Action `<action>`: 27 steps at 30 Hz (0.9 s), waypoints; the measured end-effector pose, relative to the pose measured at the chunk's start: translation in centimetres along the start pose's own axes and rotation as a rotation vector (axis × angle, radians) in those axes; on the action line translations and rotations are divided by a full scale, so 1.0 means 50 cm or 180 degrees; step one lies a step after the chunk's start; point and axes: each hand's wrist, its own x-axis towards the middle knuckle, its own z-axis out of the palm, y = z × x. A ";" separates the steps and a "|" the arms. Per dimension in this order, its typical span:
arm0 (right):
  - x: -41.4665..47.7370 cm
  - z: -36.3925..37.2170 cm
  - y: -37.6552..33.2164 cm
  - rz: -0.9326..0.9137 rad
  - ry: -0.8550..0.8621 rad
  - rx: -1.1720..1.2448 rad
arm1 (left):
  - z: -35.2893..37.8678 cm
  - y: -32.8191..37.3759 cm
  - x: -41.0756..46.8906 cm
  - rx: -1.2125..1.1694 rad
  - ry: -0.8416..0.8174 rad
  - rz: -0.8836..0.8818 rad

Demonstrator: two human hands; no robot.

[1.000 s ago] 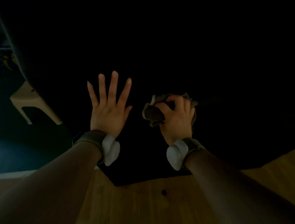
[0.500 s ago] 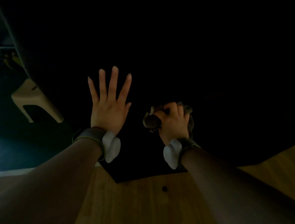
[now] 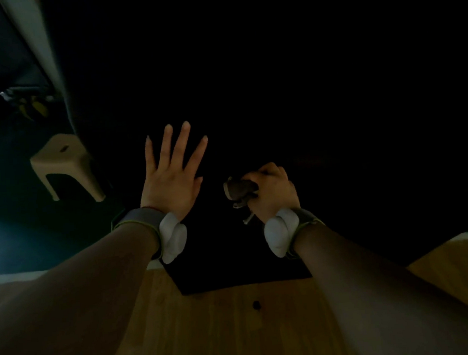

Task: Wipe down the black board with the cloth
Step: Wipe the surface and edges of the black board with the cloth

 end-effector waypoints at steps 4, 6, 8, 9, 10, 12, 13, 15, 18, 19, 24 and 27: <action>-0.011 -0.062 -0.030 -0.0083 0.0150 0.0027 | -0.068 -0.006 -0.004 -0.0370 -0.0204 -0.0074; -0.011 -0.099 -0.048 -0.0107 0.0245 0.0062 | -0.103 -0.003 0.004 -0.0587 -0.0227 -0.0185; -0.013 -0.143 -0.071 -0.0144 0.0340 0.0056 | -0.142 0.001 0.020 -0.0730 -0.0213 -0.0376; -0.013 -0.162 -0.080 -0.0175 0.0380 0.0062 | -0.159 0.002 0.029 -0.0802 -0.0207 -0.0473; -0.013 -0.183 -0.091 -0.0191 0.0409 0.0076 | -0.178 0.001 0.040 -0.0884 -0.0200 -0.0556; -0.010 -0.228 -0.112 -0.0247 0.0514 0.0085 | -0.219 -0.006 0.066 -0.1068 -0.0188 -0.0697; -0.009 -0.249 -0.122 -0.0272 0.0568 0.0075 | -0.240 -0.011 0.080 -0.1131 -0.0196 -0.0746; -0.006 -0.293 -0.144 -0.0331 0.0646 0.0044 | -0.283 -0.020 0.104 -0.1187 -0.0169 -0.0789; 0.001 -0.347 -0.168 -0.0403 0.0695 -0.0062 | -0.339 -0.027 0.133 -0.1230 -0.0029 -0.0795; 0.005 -0.371 -0.178 -0.0421 0.0710 -0.0103 | -0.362 -0.028 0.145 -0.1229 0.0045 -0.0796; 0.012 -0.469 -0.218 -0.0547 0.0796 -0.0114 | -0.464 -0.021 0.198 -0.1113 0.0276 -0.0939; 0.015 -0.521 -0.241 -0.0606 0.0895 -0.0107 | -0.516 -0.015 0.225 -0.1021 0.0372 -0.0971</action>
